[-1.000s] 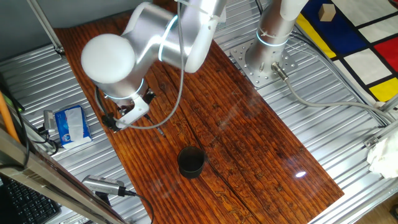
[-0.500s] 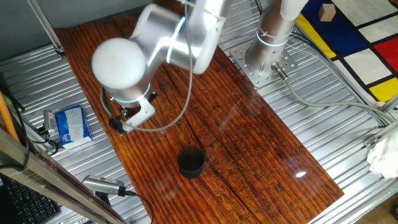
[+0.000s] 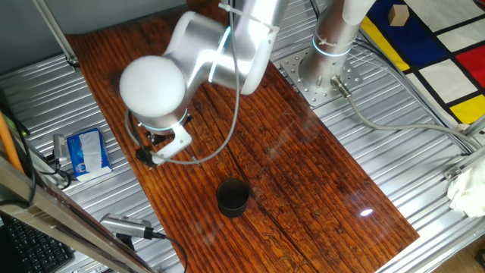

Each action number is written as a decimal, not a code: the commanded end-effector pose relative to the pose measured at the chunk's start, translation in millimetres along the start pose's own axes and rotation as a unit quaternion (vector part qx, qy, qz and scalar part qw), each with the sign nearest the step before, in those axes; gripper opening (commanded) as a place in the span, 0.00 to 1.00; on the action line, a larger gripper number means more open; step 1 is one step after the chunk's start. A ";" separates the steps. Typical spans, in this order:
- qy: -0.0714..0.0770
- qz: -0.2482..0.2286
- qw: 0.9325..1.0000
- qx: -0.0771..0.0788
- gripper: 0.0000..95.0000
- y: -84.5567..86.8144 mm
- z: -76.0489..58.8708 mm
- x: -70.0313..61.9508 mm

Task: Put the pen into the pen holder

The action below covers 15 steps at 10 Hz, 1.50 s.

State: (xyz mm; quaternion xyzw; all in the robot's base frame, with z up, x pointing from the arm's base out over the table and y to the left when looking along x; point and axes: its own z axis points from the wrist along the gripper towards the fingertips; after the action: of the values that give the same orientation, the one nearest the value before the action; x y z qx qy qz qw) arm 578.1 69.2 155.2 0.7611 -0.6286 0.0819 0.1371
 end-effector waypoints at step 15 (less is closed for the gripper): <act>0.009 0.021 1.000 0.012 0.00 -0.6 -0.2 -1.0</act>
State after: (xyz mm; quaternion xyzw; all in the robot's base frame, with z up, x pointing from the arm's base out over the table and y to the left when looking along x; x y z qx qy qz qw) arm 579.8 72.5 153.8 0.7485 -0.6420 0.0986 0.1340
